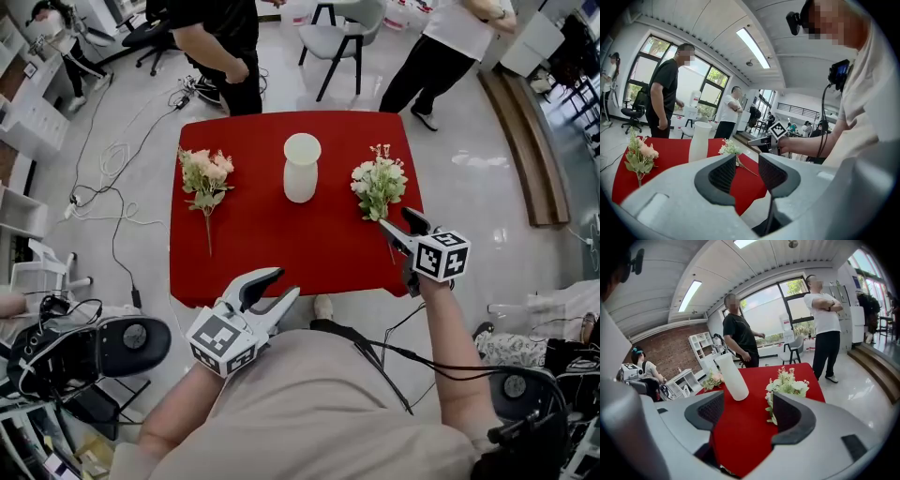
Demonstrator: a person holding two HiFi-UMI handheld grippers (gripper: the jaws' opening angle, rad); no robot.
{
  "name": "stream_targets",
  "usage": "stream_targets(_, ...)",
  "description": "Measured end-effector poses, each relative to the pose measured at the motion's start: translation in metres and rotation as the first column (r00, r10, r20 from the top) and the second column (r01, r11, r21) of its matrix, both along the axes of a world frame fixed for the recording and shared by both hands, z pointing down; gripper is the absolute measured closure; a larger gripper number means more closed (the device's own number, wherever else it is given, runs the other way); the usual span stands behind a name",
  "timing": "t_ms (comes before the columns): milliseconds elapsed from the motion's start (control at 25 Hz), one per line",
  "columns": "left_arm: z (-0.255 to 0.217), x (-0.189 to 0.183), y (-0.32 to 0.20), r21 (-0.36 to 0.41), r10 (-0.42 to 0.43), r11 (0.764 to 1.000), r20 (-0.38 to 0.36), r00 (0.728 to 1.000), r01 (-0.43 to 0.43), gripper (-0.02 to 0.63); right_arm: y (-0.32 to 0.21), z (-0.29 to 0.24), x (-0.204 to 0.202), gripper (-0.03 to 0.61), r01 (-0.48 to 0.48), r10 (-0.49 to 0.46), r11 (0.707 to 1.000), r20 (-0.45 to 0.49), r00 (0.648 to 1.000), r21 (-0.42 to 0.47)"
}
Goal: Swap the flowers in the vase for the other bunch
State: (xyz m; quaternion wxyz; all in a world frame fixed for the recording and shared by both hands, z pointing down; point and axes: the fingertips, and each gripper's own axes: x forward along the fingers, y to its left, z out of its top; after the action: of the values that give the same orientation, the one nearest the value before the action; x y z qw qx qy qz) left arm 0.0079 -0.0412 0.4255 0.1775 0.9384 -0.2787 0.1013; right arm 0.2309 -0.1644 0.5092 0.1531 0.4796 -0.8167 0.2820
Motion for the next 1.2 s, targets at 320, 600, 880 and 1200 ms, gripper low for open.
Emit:
stream_targets(320, 0.002, 0.018, -0.029, -0.006, -0.101, 0.995, 0.023, 0.995, 0.101, 0.463, -0.083, 0.045, 0.038, 0.184, -0.003, 0.009, 0.99, 0.039, 0.999, -0.142)
stream_targets(600, 0.004, 0.024, -0.047, -0.006, -0.198, 0.98, 0.053, 0.979, 0.198, 0.463, -0.142, 0.088, 0.057, 0.141, 0.004, 0.006, 0.964, 0.034, 0.999, -0.265)
stream_targets(880, 0.008, 0.021, -0.058, -0.012, -0.263, 0.964, 0.08, 0.961, 0.265, 0.463, -0.168, 0.132, 0.063, 0.135, 0.001, 0.037, 0.925, 0.092, 0.995, -0.381)
stream_targets(1200, 0.005, 0.023, -0.067, -0.016, -0.296, 0.954, 0.102, 0.95, 0.299, 0.463, -0.175, 0.163, 0.065, 0.172, 0.018, 0.014, 0.894, 0.068, 0.998, -0.448)
